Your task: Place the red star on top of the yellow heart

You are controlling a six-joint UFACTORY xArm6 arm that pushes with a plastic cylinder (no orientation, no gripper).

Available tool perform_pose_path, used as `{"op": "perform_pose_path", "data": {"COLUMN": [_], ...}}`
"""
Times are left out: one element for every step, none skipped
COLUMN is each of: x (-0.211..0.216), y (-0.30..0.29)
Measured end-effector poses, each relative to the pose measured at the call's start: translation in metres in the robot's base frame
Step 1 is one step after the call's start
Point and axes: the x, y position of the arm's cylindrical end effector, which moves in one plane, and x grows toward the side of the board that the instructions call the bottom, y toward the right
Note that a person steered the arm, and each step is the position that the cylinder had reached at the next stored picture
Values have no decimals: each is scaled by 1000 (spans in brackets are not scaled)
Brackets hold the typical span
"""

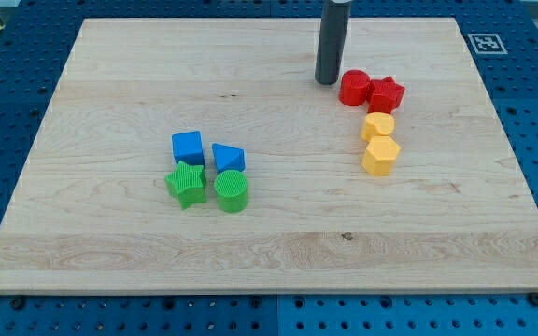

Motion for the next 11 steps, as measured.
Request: {"op": "perform_pose_path", "data": {"x": [-11,-28,-35,-40,-43,-43,-56,-69,-63,-34,-9], "y": [0,3,3,3,3,3,3,4,28,44,44]}}
